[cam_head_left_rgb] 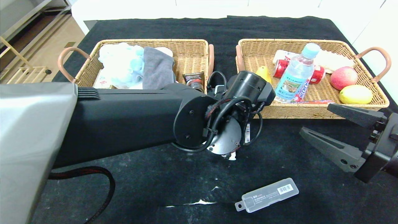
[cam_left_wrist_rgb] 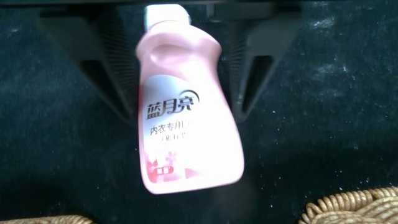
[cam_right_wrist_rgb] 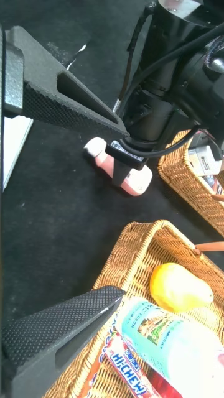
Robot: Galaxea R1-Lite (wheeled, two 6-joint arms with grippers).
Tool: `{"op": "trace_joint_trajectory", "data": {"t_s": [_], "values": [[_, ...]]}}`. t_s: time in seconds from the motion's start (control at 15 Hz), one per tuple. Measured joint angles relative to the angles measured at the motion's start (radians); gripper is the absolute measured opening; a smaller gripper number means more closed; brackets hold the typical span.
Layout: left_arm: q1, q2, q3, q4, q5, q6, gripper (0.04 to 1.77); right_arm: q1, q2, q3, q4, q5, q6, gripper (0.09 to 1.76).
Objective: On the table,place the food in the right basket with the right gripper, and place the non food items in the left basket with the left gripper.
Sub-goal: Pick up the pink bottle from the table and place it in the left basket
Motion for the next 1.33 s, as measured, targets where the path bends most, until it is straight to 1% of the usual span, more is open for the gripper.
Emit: {"op": "trace_joint_trajectory", "data": {"t_s": [0.13,1.07,1.33], "values": [[0.000,0.000,0.000,-0.001,-0.001,0.000,0.84,0.000,0.000,0.001,0.000,0.000,0.000,1.71],[0.003,0.001,0.007,-0.004,0.003,-0.001,0.84,-0.001,0.010,0.002,0.000,0.000,0.000,1.71],[-0.010,-0.016,0.007,-0.003,0.011,-0.015,0.84,0.001,0.005,0.003,-0.001,0.000,0.000,1.71]]}}
